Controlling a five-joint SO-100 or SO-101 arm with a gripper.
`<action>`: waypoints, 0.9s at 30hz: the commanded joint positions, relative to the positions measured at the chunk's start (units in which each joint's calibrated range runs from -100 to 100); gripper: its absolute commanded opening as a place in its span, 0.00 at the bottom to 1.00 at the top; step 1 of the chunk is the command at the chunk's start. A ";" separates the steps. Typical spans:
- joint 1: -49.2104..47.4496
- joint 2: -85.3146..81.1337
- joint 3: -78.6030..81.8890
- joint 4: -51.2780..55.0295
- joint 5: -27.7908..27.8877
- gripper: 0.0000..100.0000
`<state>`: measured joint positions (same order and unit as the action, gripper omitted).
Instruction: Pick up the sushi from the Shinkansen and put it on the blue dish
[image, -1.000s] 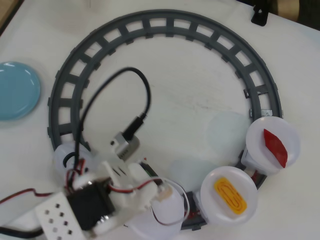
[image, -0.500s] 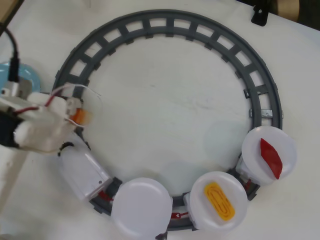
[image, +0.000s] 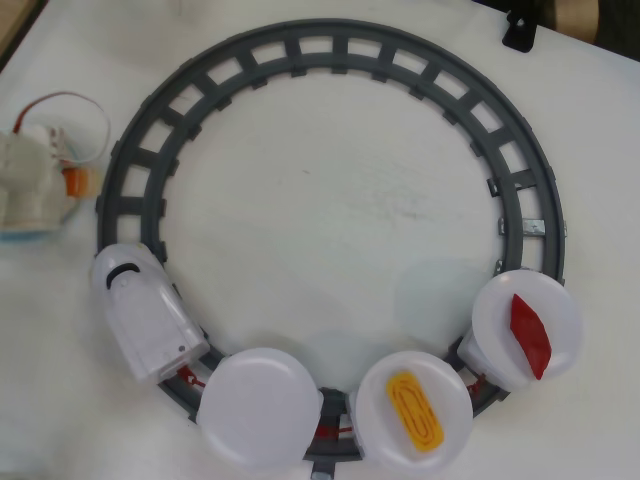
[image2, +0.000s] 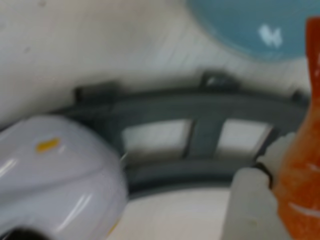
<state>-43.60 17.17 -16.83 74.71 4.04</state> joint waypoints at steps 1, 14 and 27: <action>-2.87 3.37 -8.32 -0.78 -0.48 0.03; -15.11 12.41 -11.66 -2.05 -0.48 0.04; -13.17 11.99 -11.93 -2.65 -0.16 0.24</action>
<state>-58.72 30.41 -25.16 73.28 3.98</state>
